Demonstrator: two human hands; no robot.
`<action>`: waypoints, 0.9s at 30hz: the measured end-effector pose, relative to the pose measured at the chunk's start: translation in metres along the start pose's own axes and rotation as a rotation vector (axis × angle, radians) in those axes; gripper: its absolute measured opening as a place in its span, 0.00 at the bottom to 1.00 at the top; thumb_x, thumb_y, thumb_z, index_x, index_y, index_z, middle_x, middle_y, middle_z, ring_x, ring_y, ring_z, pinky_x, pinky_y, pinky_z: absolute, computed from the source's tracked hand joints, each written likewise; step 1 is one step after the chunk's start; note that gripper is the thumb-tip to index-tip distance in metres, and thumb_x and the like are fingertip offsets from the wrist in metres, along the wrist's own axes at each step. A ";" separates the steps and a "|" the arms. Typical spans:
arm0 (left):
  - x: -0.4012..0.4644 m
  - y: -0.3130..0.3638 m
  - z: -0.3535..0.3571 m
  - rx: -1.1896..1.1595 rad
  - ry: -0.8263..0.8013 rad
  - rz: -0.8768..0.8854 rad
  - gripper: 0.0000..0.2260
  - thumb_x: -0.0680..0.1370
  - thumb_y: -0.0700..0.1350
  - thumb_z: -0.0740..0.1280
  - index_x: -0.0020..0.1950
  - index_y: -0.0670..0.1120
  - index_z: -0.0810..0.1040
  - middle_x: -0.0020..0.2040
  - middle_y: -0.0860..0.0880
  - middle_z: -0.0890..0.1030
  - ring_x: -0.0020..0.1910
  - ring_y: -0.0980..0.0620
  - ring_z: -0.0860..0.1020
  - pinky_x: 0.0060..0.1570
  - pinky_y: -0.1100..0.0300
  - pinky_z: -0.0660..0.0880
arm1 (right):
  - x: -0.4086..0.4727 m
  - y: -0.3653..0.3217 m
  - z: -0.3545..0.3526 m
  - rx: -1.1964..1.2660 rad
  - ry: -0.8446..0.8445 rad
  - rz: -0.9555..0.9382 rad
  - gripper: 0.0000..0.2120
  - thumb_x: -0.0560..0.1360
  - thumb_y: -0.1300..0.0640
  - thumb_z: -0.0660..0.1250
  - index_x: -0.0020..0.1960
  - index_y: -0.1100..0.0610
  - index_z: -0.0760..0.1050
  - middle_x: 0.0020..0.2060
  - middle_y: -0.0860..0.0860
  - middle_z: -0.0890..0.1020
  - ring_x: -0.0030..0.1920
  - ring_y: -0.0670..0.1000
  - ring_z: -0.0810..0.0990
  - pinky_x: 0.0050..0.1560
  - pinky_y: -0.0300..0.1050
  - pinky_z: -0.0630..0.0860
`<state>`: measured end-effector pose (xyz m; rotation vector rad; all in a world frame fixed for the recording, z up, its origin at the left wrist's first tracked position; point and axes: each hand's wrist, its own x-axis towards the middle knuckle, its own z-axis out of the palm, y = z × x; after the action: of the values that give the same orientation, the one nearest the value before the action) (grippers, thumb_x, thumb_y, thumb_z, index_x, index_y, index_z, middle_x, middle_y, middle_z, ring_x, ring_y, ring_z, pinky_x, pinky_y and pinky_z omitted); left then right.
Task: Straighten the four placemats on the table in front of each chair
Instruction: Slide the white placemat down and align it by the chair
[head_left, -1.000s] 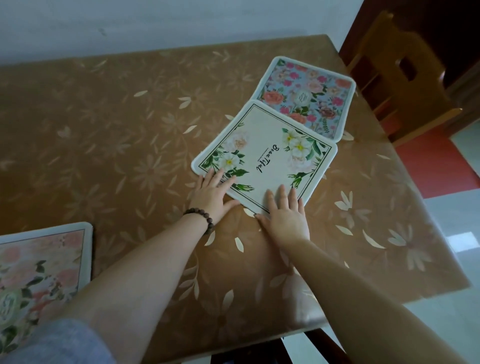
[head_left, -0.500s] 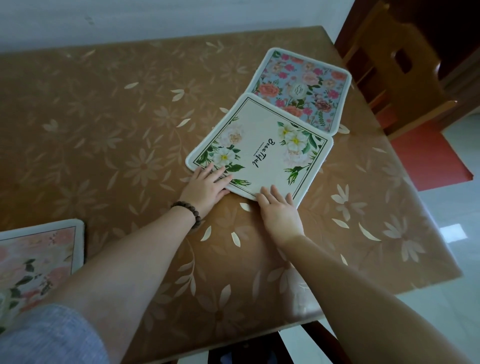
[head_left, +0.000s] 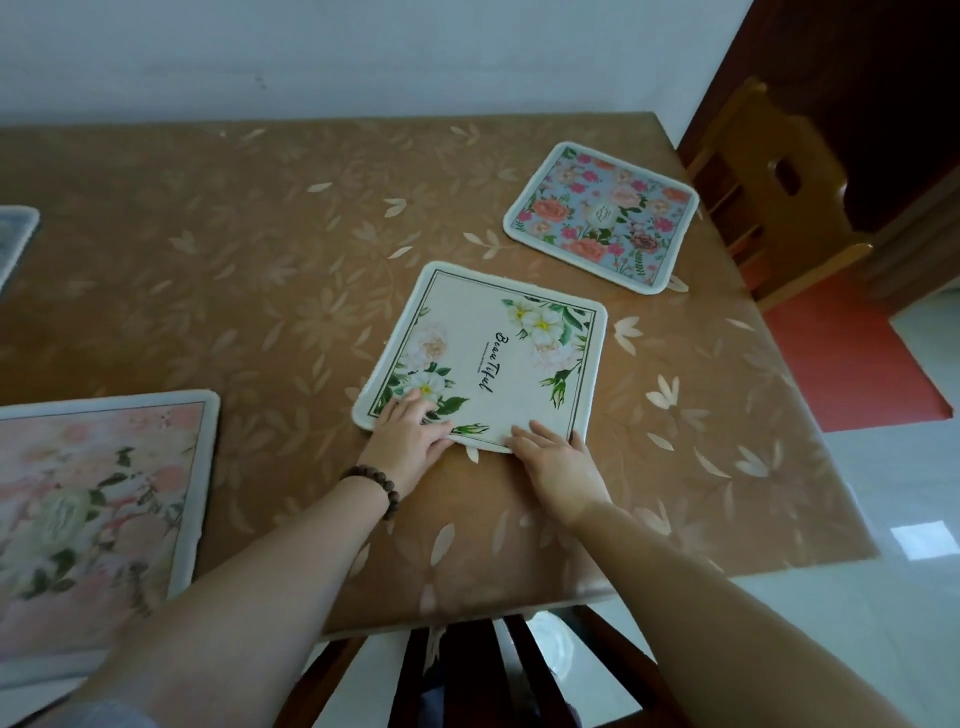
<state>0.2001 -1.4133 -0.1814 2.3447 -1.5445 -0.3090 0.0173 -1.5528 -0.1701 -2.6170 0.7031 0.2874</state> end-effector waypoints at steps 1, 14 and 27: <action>-0.011 0.004 0.000 0.000 -0.011 -0.028 0.10 0.77 0.47 0.65 0.54 0.45 0.82 0.62 0.40 0.75 0.70 0.39 0.62 0.69 0.43 0.57 | -0.005 -0.002 0.001 -0.004 -0.014 -0.008 0.22 0.79 0.62 0.54 0.71 0.47 0.63 0.73 0.45 0.63 0.75 0.48 0.54 0.72 0.61 0.47; -0.128 0.083 0.017 0.071 -0.050 -0.218 0.15 0.80 0.52 0.58 0.55 0.46 0.81 0.58 0.46 0.73 0.62 0.47 0.68 0.63 0.48 0.60 | -0.082 0.008 0.010 0.019 -0.141 -0.200 0.20 0.80 0.62 0.53 0.67 0.46 0.68 0.71 0.45 0.67 0.75 0.49 0.55 0.71 0.60 0.43; -0.143 0.038 0.004 0.107 -0.168 -0.416 0.40 0.69 0.74 0.51 0.76 0.57 0.45 0.77 0.47 0.41 0.75 0.45 0.39 0.71 0.40 0.46 | -0.094 0.004 0.029 -0.126 -0.052 0.089 0.57 0.61 0.23 0.62 0.74 0.43 0.32 0.74 0.57 0.32 0.73 0.60 0.31 0.70 0.63 0.37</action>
<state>0.1100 -1.2959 -0.1700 2.7793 -1.1479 -0.5426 -0.0680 -1.5027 -0.1696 -2.6890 0.8095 0.4381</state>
